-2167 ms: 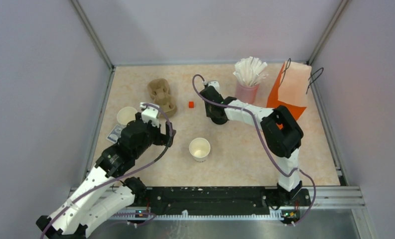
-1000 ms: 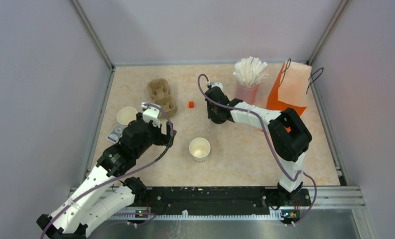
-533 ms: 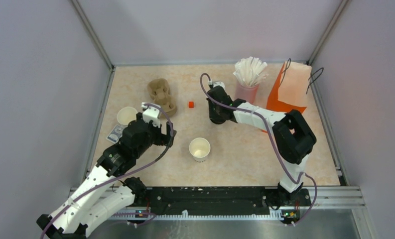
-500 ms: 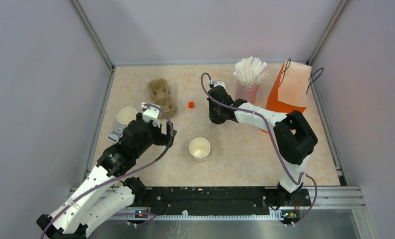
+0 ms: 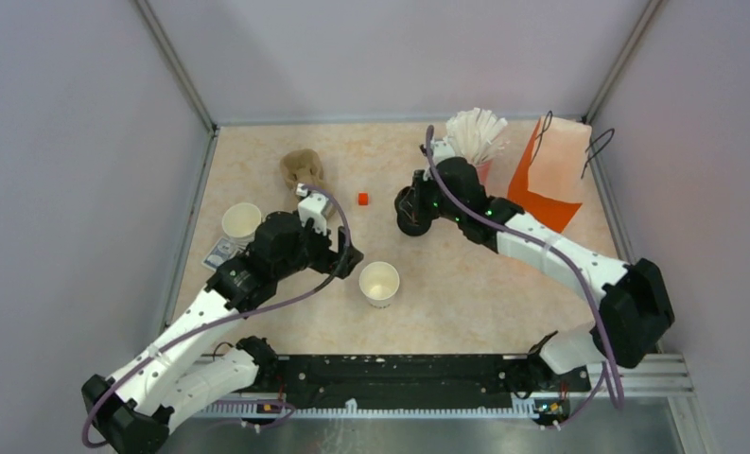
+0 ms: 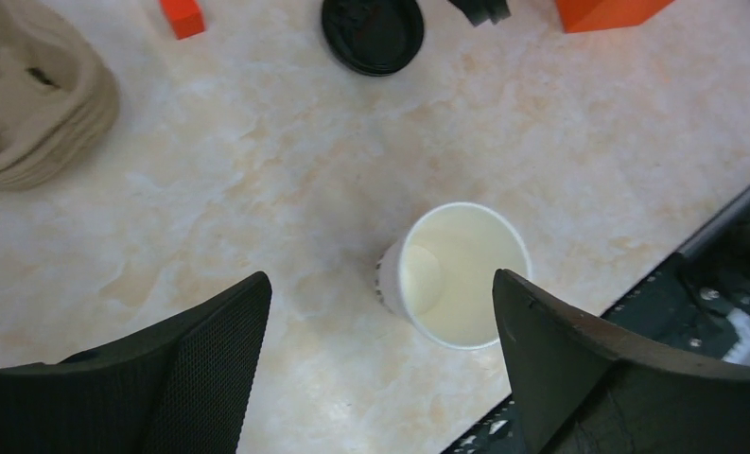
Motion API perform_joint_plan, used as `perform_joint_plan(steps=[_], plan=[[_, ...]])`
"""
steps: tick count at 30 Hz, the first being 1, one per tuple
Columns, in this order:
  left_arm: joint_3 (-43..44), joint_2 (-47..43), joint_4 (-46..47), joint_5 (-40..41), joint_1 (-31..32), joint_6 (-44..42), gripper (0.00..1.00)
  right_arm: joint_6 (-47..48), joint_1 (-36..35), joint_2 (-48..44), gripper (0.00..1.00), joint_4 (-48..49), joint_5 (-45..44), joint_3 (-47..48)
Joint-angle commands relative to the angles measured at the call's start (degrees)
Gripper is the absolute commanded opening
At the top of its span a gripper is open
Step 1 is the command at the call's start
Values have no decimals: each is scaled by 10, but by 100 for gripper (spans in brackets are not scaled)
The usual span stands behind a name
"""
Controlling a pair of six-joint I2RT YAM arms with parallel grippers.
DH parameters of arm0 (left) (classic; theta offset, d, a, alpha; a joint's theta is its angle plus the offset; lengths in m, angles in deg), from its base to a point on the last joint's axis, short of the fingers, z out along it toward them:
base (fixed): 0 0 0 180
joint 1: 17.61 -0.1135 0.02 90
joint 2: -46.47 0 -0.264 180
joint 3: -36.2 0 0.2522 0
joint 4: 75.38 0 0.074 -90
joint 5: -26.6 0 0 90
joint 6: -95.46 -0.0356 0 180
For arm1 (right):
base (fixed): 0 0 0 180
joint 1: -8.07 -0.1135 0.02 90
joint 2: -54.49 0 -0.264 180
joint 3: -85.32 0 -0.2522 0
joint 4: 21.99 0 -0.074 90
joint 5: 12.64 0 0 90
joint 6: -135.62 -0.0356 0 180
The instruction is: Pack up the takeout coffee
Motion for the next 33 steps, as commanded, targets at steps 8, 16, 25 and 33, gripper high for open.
perform_joint_plan(steps=[8,16,25,33], plan=[[76,71,159,-157,-2,171,87,-62,7,-196,0,228,151,-165],[89,83,194,-168,-2,202,86,-69,7,-290,0,371,201,-255],[64,84,305,-221,-2,313,89,-20,7,-325,0,440,223,-297],[47,97,355,-234,-2,400,87,8,7,-338,0,513,240,-331]])
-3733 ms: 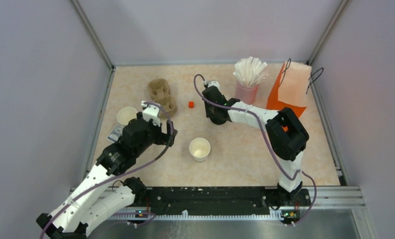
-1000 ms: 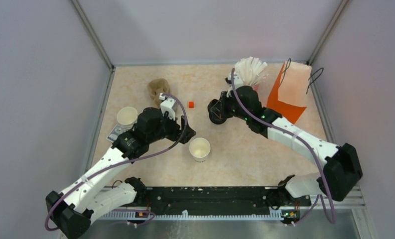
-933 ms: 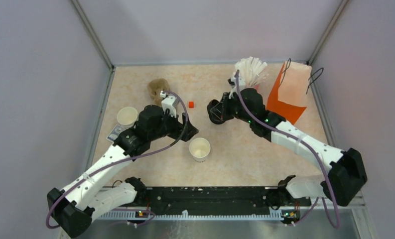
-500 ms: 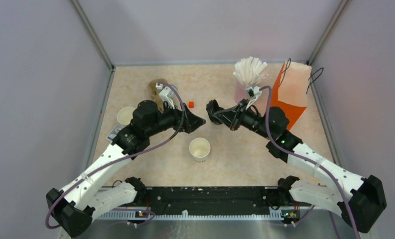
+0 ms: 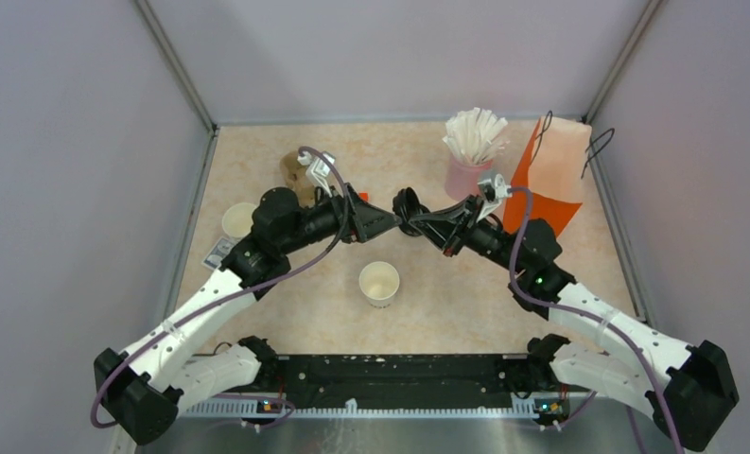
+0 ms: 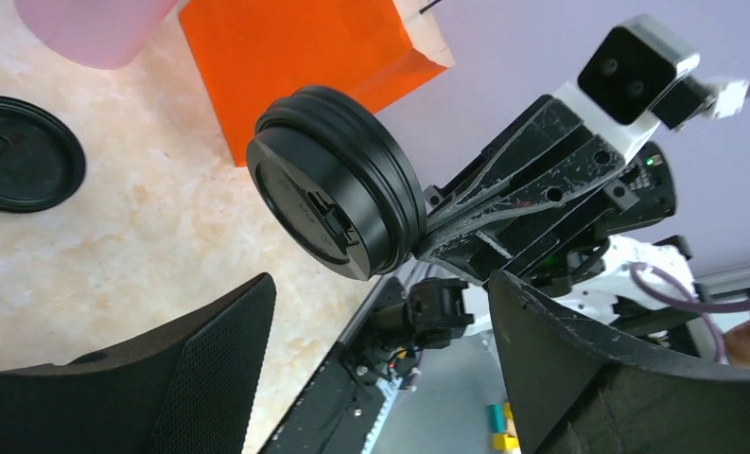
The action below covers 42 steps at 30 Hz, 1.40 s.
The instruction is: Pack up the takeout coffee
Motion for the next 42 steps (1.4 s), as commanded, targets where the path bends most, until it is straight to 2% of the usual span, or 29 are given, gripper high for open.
perform_joint_plan(steps=[1,7,13,17,21,30,37,42], plan=[[-26,-9,100,-16,-3,80,87,26,4,-21,0,85,18,-12],[-62,-10,167,-9,-3,136,85,40,4,-25,0,124,36,-35],[-84,3,253,-25,-3,167,77,54,4,-26,0,136,59,-43],[-82,9,259,-25,-3,171,76,61,3,-27,0,153,76,-51],[-94,17,293,-36,-3,182,70,65,4,-25,0,158,76,-56],[-117,34,359,-51,-3,215,55,72,4,-20,0,152,90,-57],[-118,22,355,-37,-3,199,32,78,4,-12,0,131,98,-54],[-114,22,351,-42,-3,179,22,73,4,-7,0,119,86,-52]])
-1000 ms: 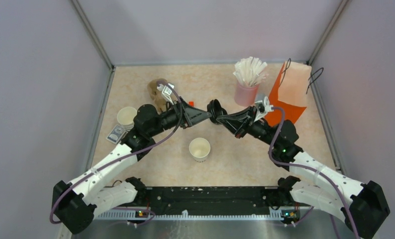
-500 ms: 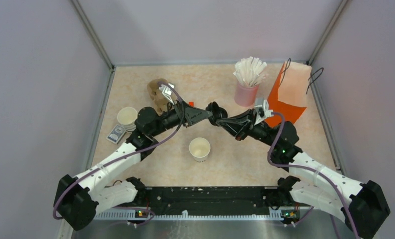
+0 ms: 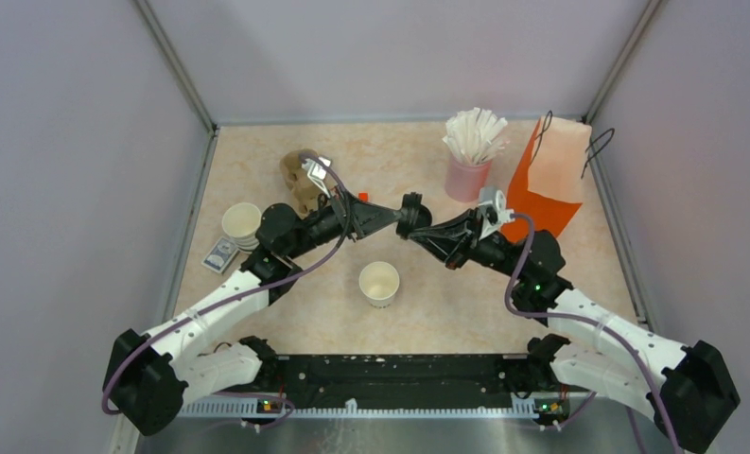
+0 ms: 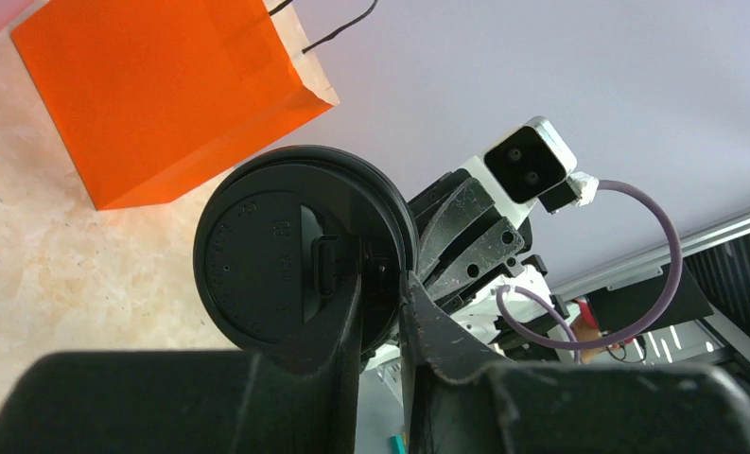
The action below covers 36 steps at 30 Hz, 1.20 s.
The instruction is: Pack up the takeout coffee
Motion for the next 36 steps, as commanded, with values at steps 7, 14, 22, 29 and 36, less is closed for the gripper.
perform_joint_plan(steps=[7,14,22,29,36], plan=[[3,-9,10,-8,-1,-69,14,2,4,8,5,-16,-30,13],[9,-13,-18,-5,-2,-131,10,-66,4,-2,33,-93,-135,31],[11,-21,-41,-4,-1,-209,10,-202,4,-23,41,-72,-176,17],[35,-37,-176,66,-1,-299,34,-202,4,-21,35,-273,-347,44],[71,-68,-340,122,-2,-404,65,-204,3,48,34,-537,-354,108]])
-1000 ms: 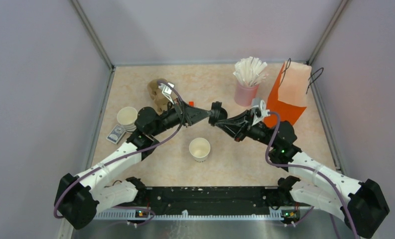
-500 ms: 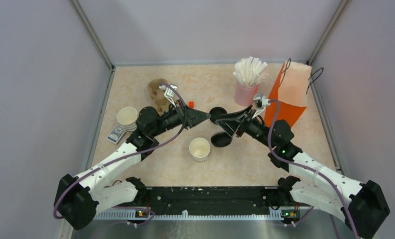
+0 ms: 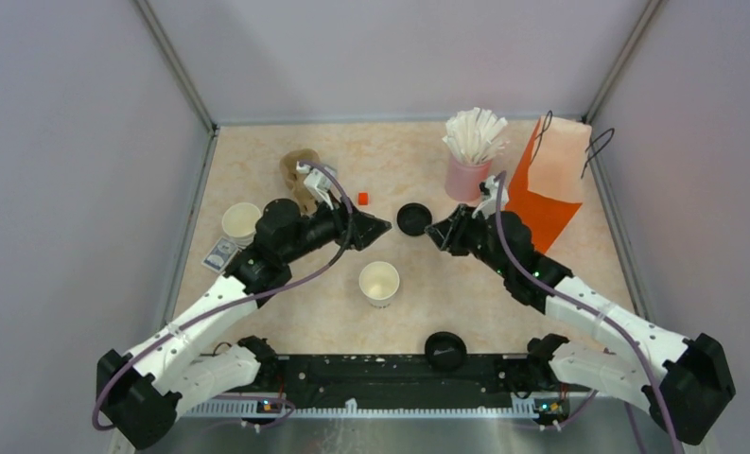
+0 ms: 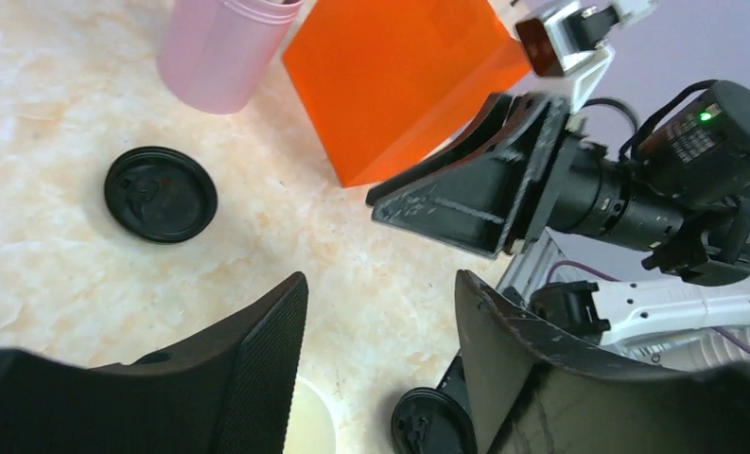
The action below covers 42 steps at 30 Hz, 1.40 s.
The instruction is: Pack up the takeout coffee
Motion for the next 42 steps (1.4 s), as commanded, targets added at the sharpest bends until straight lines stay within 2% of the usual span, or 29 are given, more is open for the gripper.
perform_joint_plan(steps=[1,5,9,12,16,18,23,29,35,38,42], plan=[[52,-23,-137,43,1,-106,69,-14,-2,39,35,-189,2,44],[93,-23,-253,83,1,-159,79,-6,-41,66,37,-304,-6,70],[104,-54,-292,112,1,-198,92,-26,-100,51,38,-381,-2,78],[106,-79,-315,144,1,-219,99,-80,-165,36,38,-432,-19,68],[94,-115,-334,186,1,-239,99,-189,-247,14,37,-416,-27,25],[82,-134,-337,197,1,-245,99,-248,-283,15,32,-392,-35,10],[52,-191,-338,242,1,-245,99,-365,-369,72,29,-406,-91,30],[31,-251,-338,251,1,-234,99,-435,-404,178,29,-466,-130,79],[31,-268,-341,247,1,-233,99,-462,-415,224,27,-491,-157,98],[30,-265,-340,245,1,-236,99,-463,-415,235,20,-474,-160,90],[30,-262,-342,243,1,-237,99,-462,-415,241,0,-503,-183,105]])
